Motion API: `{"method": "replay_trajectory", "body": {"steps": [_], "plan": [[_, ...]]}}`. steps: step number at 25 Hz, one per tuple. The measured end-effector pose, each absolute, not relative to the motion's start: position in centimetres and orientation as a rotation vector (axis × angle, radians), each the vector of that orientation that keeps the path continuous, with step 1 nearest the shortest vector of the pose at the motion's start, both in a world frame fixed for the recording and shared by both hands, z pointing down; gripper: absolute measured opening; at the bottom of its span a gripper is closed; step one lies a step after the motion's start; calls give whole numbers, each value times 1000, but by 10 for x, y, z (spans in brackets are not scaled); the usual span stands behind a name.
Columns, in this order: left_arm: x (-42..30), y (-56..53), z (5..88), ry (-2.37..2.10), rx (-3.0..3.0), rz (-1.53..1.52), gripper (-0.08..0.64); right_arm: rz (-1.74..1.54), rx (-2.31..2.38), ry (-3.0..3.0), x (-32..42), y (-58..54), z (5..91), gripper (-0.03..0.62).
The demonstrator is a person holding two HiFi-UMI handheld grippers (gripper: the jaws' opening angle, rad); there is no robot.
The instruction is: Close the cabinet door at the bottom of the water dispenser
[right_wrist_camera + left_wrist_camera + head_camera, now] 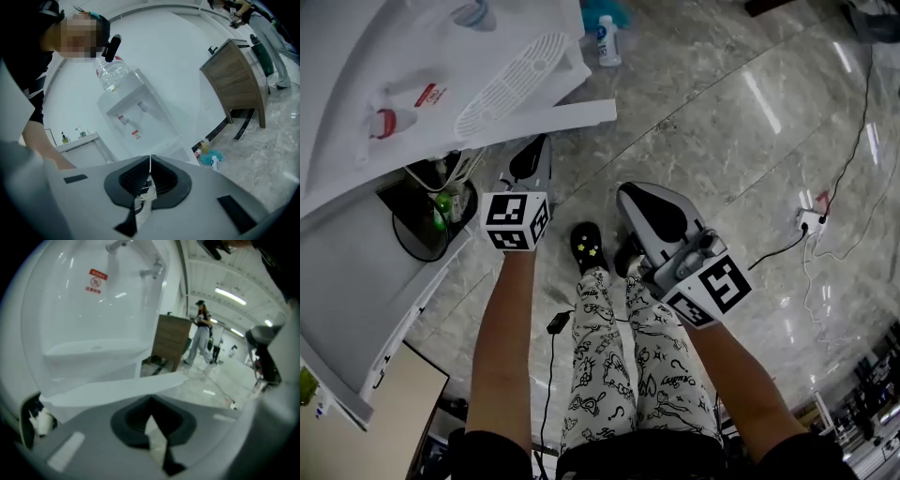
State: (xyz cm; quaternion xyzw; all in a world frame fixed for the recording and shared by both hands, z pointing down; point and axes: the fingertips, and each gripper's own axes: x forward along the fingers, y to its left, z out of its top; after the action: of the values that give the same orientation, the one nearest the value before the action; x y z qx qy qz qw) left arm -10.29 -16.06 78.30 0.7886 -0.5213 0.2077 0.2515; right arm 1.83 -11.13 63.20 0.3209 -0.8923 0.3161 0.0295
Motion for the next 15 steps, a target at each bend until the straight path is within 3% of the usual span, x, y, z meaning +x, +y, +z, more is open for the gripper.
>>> {"method": "replay_trajectory", "body": {"steps": [15], "plan": [[-127,-225,812,-1479,1970,469,-2,1072,1195,-2669,61,-166,645,17]]}}
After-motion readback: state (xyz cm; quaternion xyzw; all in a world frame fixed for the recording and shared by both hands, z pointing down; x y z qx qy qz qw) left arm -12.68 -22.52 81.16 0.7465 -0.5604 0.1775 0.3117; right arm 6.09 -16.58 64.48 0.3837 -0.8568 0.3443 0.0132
